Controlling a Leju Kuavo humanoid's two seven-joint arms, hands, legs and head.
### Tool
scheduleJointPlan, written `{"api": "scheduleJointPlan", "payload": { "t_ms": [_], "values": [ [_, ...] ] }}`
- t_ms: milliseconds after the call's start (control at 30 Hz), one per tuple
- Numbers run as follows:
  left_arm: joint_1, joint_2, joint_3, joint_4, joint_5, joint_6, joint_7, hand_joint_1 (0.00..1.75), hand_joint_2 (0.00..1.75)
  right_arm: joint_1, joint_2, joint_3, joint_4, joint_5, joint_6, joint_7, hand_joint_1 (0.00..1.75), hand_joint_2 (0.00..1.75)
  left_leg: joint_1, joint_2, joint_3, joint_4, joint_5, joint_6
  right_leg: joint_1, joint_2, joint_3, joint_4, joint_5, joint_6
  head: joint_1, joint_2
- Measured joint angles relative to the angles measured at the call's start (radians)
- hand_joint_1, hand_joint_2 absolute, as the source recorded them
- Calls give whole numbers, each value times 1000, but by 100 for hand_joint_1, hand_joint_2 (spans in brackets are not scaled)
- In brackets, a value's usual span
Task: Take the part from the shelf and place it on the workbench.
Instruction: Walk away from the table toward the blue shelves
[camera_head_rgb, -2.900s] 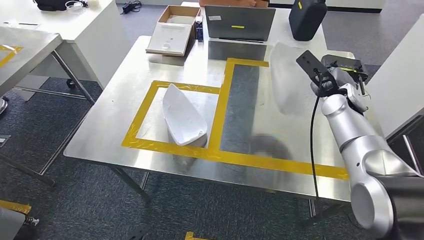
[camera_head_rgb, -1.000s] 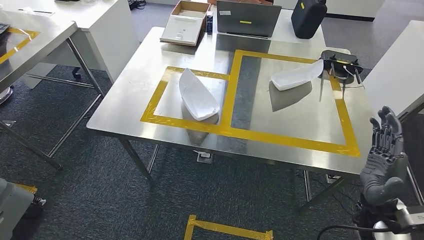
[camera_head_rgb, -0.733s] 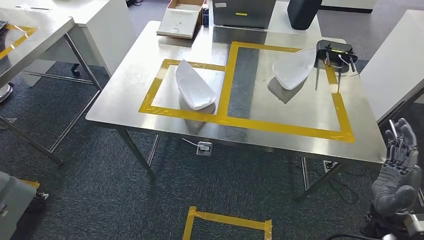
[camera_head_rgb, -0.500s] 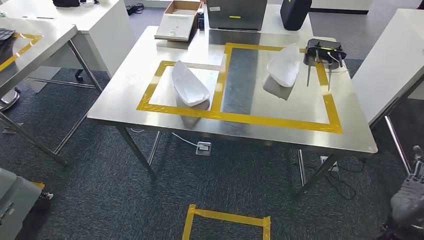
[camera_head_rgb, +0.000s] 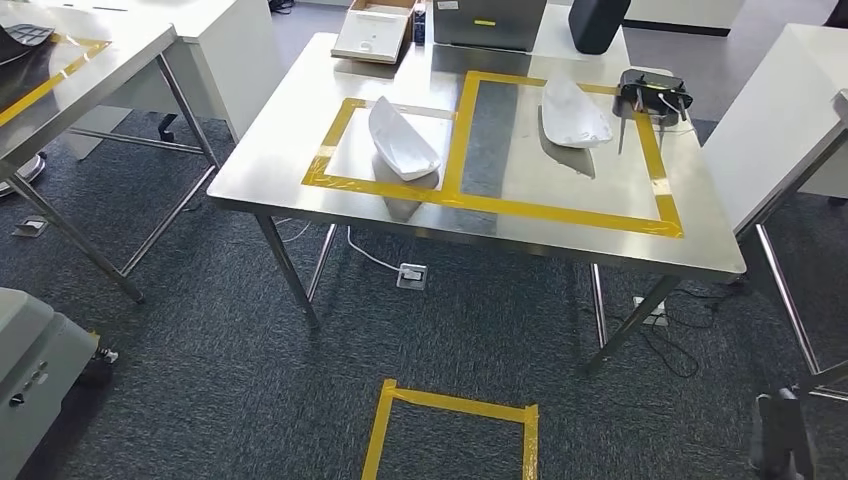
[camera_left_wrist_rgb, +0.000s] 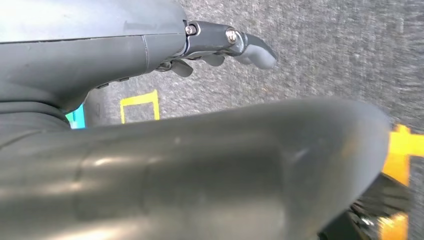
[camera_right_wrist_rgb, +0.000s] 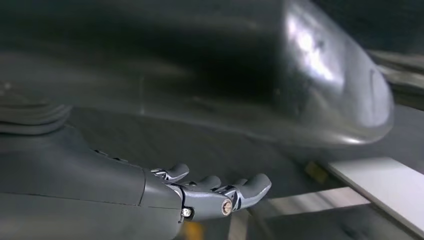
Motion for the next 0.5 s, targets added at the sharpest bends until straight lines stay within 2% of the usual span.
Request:
{"api": "scheduleJointPlan", "payload": {
  "t_ms": [33, 67, 100, 133, 167, 200, 233, 267, 300, 367, 400, 433, 500],
  "values": [
    [1, 0, 0, 0, -4, 0, -2, 0, 0, -13, -6, -22, 112, -44, 70, 54, 0, 0, -1, 0, -16, 2, 13, 1, -1, 0, -10, 65, -39, 3, 1, 0],
    [2, -1, 0, 0, -6, 0, -6, 0, 0, -17, -5, -55, 206, -120, 156, 122, 0, 0, -1, -2, -32, 6, 25, 1, -1, 0, -13, 117, -51, 4, 1, 0],
    [3, -2, 0, 0, -7, 0, -10, 0, 0, -15, 2, -105, 287, -226, 253, 196, 0, 0, -2, -3, -50, 12, 36, 0, -1, 1, -2, 144, -40, 5, 2, 0],
    [3, -3, 0, 1, -8, 0, -14, 0, 0, -12, 14, -168, 354, -340, 338, 264, 0, 0, -2, -4, -70, 21, 45, -2, -1, 1, 25, 136, -14, 4, 2, 0],
    [3, -4, 0, 1, -9, 0, -16, 0, 0, -10, 30, -237, 408, -440, 388, 314, 0, 0, -2, -4, -88, 30, 53, -6, -1, 0, 69, 94, 11, 2, 2, 0],
    [3, -5, 0, 1, -9, 1, -17, 0, 0, -12, 48, -302, 454, -505, 389, 344, 0, 0, -2, -3, -104, 40, 59, -12, -1, 0, 124, 23, 12, -1, 2, 0],
    [2, -6, 0, 1, -11, 3, -18, 0, 0, -16, 65, -353, 491, -526, 338, 362, 0, 0, -3, -1, -114, 47, 64, -19, 2, 1, 170, -39, 4, -7, 2, 0],
    [2, -6, -1, 1, -16, 4, -17, 0, 0, -21, 83, -391, 524, -522, 259, 378, 0, 0, -3, 3, -118, 51, 69, -26, 6, 3, 200, -88, -10, -16, 2, 0],
    [1, -7, -2, 1, -23, 6, -14, 0, 0, -25, 99, -420, 553, -504, 174, 395, 0, 0, -3, 6, -119, 52, 75, -33, 11, 4, 211, -115, -23, -27, 2, 0],
    [3, -9, -7, 2, -40, 12, 0, 0, 0, -25, 136, -456, 599, -460, 72, 422, 0, 0, -1, 8, -121, 48, 87, -48, 14, 4, 197, -122, -8, -48, 4, 0],
    [6, -10, -9, 2, -46, 16, 8, 0, 0, -27, 153, -465, 617, -435, 61, 431, 0, 0, 1, 7, -129, 54, 75, -55, 12, 3, 186, -123, 5, -57, 4, 0],
    [10, -10, -11, 2, -48, 19, 14, 0, 0, -29, 169, -467, 631, -406, 68, 434, 0, 0, 2, 4, -140, 74, 43, -62, 10, 3, 173, -125, 19, -66, 3, 0],
    [16, -11, -12, 3, -51, 22, 19, 0, 0, -32, 197, -455, 653, -340, 97, 424, 0, 0, 4, -2, -165, 166, -68, -72, 8, 1, 141, -126, 47, -75, 0, 0]
  ]
}}
